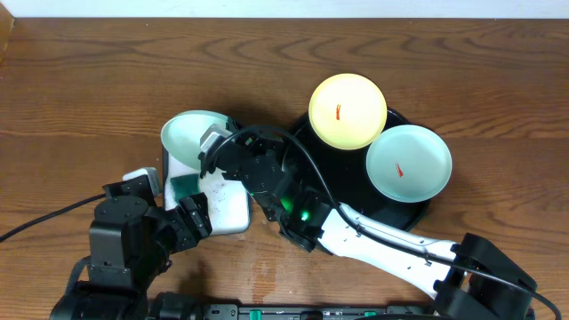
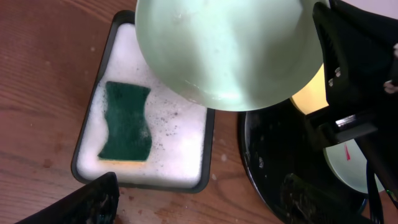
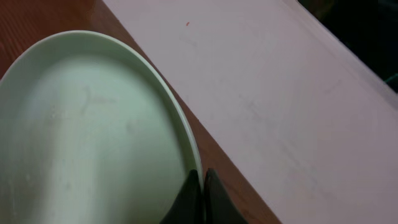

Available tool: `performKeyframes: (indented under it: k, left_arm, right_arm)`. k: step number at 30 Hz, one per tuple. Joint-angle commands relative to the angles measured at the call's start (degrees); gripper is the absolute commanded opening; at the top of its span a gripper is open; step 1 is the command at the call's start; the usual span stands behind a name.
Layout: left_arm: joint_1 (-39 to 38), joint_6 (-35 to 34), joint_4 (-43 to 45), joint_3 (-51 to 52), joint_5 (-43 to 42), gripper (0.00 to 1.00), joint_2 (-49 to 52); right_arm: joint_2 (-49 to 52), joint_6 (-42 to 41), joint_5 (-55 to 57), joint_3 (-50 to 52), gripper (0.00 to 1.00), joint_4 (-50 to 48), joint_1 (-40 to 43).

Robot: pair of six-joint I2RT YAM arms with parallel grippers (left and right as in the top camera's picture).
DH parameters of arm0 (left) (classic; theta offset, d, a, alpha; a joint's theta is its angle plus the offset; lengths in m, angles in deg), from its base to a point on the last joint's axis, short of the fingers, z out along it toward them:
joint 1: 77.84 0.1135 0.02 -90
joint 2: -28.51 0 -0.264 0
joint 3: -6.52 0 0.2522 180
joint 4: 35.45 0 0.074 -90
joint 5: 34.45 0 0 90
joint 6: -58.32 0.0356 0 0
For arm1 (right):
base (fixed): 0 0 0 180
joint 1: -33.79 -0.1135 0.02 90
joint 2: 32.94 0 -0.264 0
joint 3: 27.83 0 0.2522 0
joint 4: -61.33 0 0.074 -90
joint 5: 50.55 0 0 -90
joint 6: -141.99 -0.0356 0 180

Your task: Clean dirty plates on tray and stack at the side

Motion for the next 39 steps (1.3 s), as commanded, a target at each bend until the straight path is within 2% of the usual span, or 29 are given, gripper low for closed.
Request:
performKeyframes:
  k: [1, 10, 39]
  left_arm:
    - [0.3, 0.7, 0.0, -0.8, -0.3, 0.84, 0.0]
    - [0.3, 0.7, 0.0, -0.8, -0.3, 0.84, 0.0]
    - [0.3, 0.7, 0.0, -0.8, -0.3, 0.84, 0.0]
  right_arm:
    - [-0.8, 3.7, 0.8, -0.9, 0.01, -0.7, -0.5]
    - [-0.8, 8.0, 0.7, -0.9, 0.01, -1.7, -0.5]
    - [-0.8, 7.9, 0.8, -0.9, 0.01, -3.4, -0.9]
